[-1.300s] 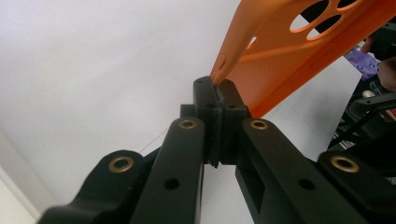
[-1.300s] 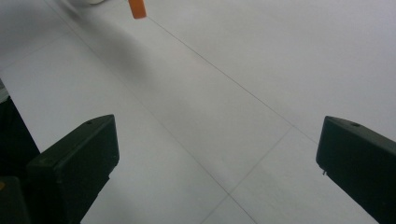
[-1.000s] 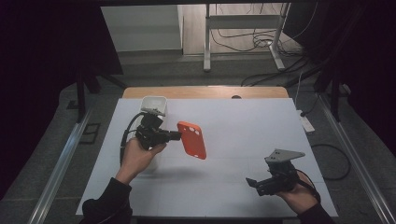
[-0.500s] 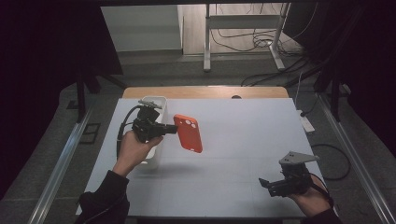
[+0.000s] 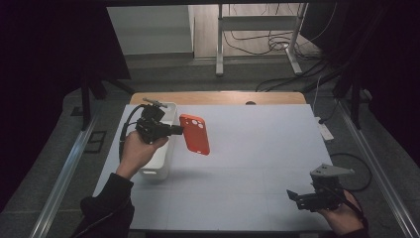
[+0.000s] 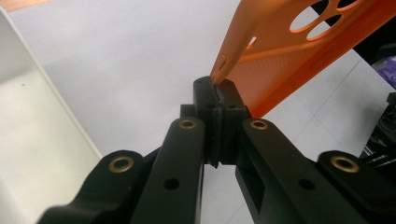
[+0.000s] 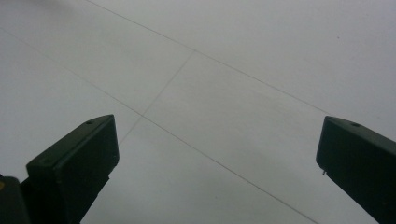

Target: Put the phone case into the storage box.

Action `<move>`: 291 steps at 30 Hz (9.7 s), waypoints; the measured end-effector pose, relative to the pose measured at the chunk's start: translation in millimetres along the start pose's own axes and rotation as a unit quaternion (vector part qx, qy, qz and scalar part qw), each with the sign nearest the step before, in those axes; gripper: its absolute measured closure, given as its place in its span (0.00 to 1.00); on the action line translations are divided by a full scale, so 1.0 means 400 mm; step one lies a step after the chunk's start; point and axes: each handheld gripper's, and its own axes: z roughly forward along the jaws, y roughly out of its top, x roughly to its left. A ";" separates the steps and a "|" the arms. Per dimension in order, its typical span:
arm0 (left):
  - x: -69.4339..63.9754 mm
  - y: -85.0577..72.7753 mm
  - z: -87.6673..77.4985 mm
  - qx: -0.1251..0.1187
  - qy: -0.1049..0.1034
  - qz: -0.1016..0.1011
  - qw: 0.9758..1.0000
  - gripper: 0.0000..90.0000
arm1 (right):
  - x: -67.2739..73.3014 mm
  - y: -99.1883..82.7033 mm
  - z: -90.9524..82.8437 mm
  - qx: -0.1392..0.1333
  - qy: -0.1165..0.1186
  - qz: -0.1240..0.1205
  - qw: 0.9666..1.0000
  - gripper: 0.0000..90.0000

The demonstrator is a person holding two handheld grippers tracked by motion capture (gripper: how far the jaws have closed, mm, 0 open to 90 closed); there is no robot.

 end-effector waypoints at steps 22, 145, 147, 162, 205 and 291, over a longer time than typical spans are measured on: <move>0.064 0.049 -0.037 0.004 0.025 -0.024 0.999 0.99 | -0.018 -0.021 -0.037 -0.010 -0.021 0.021 1.000 0.00; 0.391 0.033 0.096 0.021 0.162 -0.151 0.975 0.96 | -0.008 -0.021 -0.031 0.008 -0.007 -0.001 1.000 0.00; 0.392 0.031 0.098 0.012 0.161 -0.150 0.975 0.92 | -0.008 -0.021 -0.031 0.008 -0.007 -0.002 1.000 0.00; 0.371 0.037 0.089 0.000 0.160 -0.121 0.980 0.78 | -0.007 -0.021 -0.030 0.010 -0.006 -0.002 1.000 0.00; 0.318 -0.008 0.093 -0.019 0.135 -0.057 0.989 0.08 | -0.008 -0.020 -0.029 0.012 -0.005 -0.002 1.000 0.00; 0.082 -0.126 0.078 -0.054 0.074 0.047 0.995 0.00 | -0.011 -0.021 -0.031 0.007 -0.004 0.007 1.000 0.00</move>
